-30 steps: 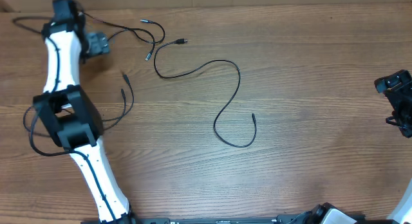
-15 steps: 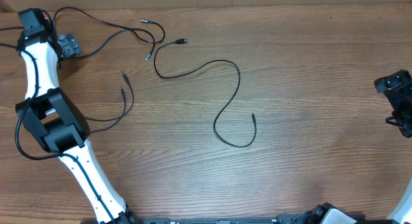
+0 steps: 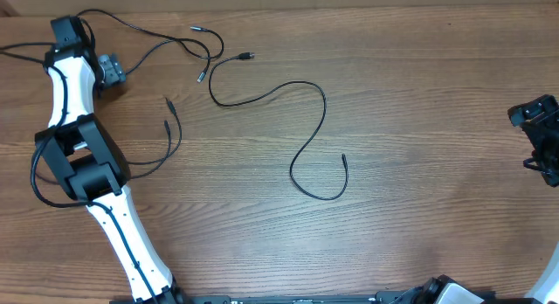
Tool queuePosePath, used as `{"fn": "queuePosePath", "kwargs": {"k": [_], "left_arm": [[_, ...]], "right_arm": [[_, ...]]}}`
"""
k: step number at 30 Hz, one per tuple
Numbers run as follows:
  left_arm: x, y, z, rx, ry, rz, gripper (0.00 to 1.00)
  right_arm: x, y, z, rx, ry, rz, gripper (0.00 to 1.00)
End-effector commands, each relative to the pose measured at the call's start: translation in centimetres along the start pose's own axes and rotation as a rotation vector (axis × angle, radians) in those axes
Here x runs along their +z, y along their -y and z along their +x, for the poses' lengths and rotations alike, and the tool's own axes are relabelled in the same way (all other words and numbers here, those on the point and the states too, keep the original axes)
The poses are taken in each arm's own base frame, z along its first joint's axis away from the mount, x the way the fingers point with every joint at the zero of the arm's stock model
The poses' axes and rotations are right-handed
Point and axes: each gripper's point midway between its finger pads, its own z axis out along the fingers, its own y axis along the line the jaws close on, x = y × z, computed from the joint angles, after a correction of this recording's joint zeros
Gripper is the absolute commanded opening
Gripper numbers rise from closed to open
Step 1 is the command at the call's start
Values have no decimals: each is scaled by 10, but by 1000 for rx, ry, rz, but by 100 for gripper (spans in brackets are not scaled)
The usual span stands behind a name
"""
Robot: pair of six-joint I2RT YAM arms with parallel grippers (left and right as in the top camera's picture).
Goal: Untangle cables
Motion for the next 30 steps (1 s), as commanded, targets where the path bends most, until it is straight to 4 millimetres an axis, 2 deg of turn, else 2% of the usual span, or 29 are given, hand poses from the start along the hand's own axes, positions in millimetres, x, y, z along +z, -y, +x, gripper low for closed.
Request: {"fn": "queuePosePath", "kwargs": {"k": [1, 2, 4, 5, 7, 9, 12, 15, 19, 21, 23, 24, 25, 26, 30], "left_arm": [[11, -21, 10, -4, -33, -110, 75], [10, -25, 13, -2, -43, -129, 73], [10, -34, 19, -1, -71, -158, 55], [9, -38, 24, -1, -92, -169, 50], [8, -46, 36, 0, -141, -184, 48], [6, -55, 46, -11, -188, -195, 40], [-2, -63, 55, -60, -228, -209, 41], [-21, -65, 52, -91, -235, -210, 41], [-70, -55, 30, -150, -186, -140, 50], [-98, -42, 20, -204, -156, -69, 55], [-129, -22, 10, -245, -130, 54, 59], [-141, -12, 7, -248, -122, 110, 66], [-153, -1, 5, -246, -115, 168, 79], [-164, 8, 3, -243, -111, 217, 100], [-193, 41, 6, -222, -128, 372, 100]], "right_arm": [[-3, -1, -5, -11, 21, 2, 100], [-4, -1, -5, -12, 22, 2, 100], [-4, -1, -5, -12, 22, 2, 100], [-3, -1, -5, -11, 21, 2, 100], [-3, -1, -5, -11, 21, 2, 100], [-4, -1, -5, -12, 22, 2, 100], [-4, -1, -5, -12, 22, 2, 100], [-4, -1, -5, -12, 22, 2, 100], [-4, -1, -5, -12, 22, 2, 100], [-4, -1, -5, -12, 22, 2, 100], [-4, -1, -5, -12, 22, 2, 100], [-4, -1, -5, -12, 22, 2, 100], [-3, -1, -5, -11, 21, 2, 100], [-4, -1, -5, -12, 22, 2, 100], [-4, -1, -5, -12, 22, 2, 100]]}}
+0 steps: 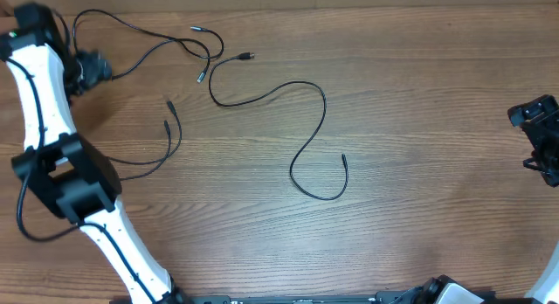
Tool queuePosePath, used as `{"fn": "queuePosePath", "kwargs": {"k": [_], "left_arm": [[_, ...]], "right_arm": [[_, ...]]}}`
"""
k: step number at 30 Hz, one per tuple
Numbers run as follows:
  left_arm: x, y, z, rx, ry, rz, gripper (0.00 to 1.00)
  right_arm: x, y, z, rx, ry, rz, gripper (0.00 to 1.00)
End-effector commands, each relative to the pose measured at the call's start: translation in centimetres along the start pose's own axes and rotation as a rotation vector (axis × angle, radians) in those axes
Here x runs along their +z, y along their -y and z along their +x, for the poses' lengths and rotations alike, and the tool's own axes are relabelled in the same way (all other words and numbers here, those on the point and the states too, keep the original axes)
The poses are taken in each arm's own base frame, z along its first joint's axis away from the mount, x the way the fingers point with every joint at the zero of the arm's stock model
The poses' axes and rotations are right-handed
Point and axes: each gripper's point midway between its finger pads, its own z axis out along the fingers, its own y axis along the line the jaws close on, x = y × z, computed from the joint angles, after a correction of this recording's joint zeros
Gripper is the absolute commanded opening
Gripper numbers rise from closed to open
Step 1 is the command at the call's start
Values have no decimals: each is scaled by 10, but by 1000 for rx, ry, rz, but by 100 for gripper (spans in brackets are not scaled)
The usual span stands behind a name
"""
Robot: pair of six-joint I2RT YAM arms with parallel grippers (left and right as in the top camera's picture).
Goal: Untangle cables
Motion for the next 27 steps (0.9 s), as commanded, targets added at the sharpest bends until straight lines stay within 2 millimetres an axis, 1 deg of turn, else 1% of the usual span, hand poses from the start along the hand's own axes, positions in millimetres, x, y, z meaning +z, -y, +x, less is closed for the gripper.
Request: {"fn": "queuePosePath", "kwargs": {"k": [1, 4, 13, 15, 17, 19, 22, 23, 25, 27], "left_arm": [[-37, 53, 12, 11, -25, 233, 100], [-36, 69, 23, 29, -63, 269, 100], [-35, 100, 42, 83, -96, 296, 100], [-38, 113, 40, 95, -80, 335, 100], [-47, 131, 37, 91, -77, 436, 100], [-53, 143, 32, 65, -68, 500, 100], [-54, 146, 27, 37, -54, 514, 100], [-52, 143, 24, 36, -41, 495, 100], [-46, 130, 17, 41, 2, 412, 100], [-42, 123, 13, 108, 42, 352, 100]], "right_arm": [[-4, -1, -5, -12, 22, 2, 100], [-4, -1, -5, -12, 22, 2, 100], [-4, -1, -5, -12, 22, 2, 100], [-3, -1, -5, -11, 21, 2, 100], [-3, -1, -5, -11, 21, 2, 100], [-3, -1, -5, -11, 21, 2, 100], [-4, -1, -5, -12, 22, 2, 100], [-4, -1, -5, -12, 22, 2, 100], [-4, -1, -5, -12, 22, 2, 100], [-3, -1, -5, -11, 21, 2, 100]]}}
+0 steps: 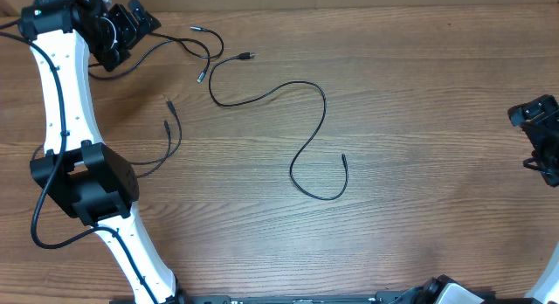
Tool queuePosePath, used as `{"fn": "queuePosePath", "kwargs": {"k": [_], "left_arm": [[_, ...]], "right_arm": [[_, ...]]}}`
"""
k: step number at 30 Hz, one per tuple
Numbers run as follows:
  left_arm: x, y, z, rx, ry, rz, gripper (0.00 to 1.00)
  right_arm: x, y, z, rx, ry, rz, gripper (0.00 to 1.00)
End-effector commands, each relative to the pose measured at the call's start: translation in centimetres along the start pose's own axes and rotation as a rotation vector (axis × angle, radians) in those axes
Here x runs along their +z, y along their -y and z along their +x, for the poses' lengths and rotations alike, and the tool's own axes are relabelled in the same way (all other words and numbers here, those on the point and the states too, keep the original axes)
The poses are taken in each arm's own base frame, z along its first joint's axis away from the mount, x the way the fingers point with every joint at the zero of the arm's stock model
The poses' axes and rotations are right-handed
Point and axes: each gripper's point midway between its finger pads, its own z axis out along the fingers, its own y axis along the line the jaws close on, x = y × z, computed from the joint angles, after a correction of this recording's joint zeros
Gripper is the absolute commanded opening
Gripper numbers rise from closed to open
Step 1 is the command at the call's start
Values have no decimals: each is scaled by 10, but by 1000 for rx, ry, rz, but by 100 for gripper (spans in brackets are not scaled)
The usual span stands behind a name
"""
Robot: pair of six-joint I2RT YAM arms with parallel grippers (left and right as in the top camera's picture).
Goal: Untangle cables
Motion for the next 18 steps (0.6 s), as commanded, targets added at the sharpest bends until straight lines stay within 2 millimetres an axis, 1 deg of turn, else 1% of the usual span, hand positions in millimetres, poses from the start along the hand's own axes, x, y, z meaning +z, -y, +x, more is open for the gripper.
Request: {"fn": "queuePosePath", "kwargs": {"k": [1, 4, 6, 14, 18], "left_arm": [[2, -14, -8, 103, 43, -105, 100], [3, -21, -10, 214, 56, -184, 100], [3, -23, -11, 219, 65, -211, 100], [3, -20, -13, 224, 76, -204, 100], [4, -22, -16, 226, 87, -218, 100]], "right_arm": [[-3, -1, -5, -12, 21, 2, 100], [-4, -1, -5, -12, 21, 2, 100], [-4, -1, -5, -12, 21, 2, 100], [-4, -1, -5, -12, 21, 2, 100], [-4, -1, -5, -12, 21, 2, 100]]}}
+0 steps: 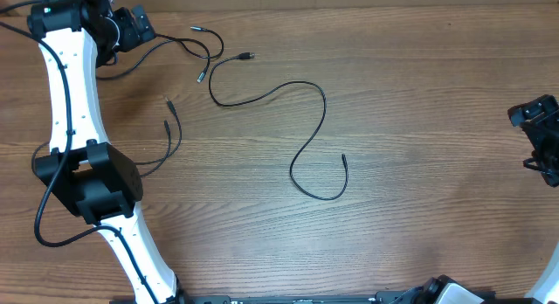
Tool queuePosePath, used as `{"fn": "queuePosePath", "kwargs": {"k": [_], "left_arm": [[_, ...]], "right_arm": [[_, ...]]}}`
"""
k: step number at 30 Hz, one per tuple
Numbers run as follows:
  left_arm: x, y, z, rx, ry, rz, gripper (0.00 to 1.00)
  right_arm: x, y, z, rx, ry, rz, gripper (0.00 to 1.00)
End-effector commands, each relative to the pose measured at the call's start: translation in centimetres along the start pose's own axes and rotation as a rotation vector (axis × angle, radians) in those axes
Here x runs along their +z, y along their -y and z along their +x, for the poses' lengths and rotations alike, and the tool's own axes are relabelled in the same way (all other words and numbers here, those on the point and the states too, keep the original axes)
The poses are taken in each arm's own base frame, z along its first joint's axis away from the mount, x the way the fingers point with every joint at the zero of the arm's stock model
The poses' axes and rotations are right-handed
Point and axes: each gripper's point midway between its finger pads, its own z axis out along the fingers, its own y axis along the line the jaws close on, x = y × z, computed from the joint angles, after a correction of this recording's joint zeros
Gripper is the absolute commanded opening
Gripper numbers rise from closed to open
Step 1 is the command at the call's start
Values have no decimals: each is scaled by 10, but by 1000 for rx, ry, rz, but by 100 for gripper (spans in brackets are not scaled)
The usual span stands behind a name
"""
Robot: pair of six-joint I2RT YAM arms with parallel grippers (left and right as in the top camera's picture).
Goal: Untangle cables
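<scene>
A long black cable (310,138) snakes across the table's middle, from a plug near the far left to a free end at centre. A second black cable (179,44) runs from the far-left corner toward two small plugs beside it. A third thin cable (175,129) lies at the left, next to my left arm's elbow. My left gripper (135,26) hangs over the far-left corner, right at the second cable's strand; its jaws are too small to read. My right gripper (543,142) sits at the right edge, away from all the cables.
The left arm's white links (74,103) stretch from the near edge up the left side, with the arm's own black wiring looping beside them. The wooden table (437,86) ends at a far edge just behind the left gripper.
My left gripper has shifted slightly, staying over the far-left corner, and the elbow has moved a little. The cables and the right arm lie as before.
My left gripper was first low at the left, beside the second cable's strand. Then it stood nearer the left edge. Later it was up at the far-left corner, where it still is. The long middle cable and the right arm have not moved.
</scene>
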Motion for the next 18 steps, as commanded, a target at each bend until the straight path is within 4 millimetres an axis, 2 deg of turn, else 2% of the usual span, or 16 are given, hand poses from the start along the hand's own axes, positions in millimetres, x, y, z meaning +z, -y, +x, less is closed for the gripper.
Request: {"fn": "queuePosePath", "kwargs": {"k": [1, 7, 12, 18], "left_arm": [[3, -4, -5, 30, 18, -27, 99], [4, -3, -8, 33, 31, -25, 100], [4, -19, -11, 31, 49, -115, 100], [4, -21, -4, 28, 22, -124, 100]], "right_arm": [[-4, -1, -5, -12, 22, 2, 100], [-4, -1, -5, -12, 22, 2, 100], [-3, -1, -5, -12, 22, 2, 100], [-4, -1, -5, -12, 22, 2, 100]]}}
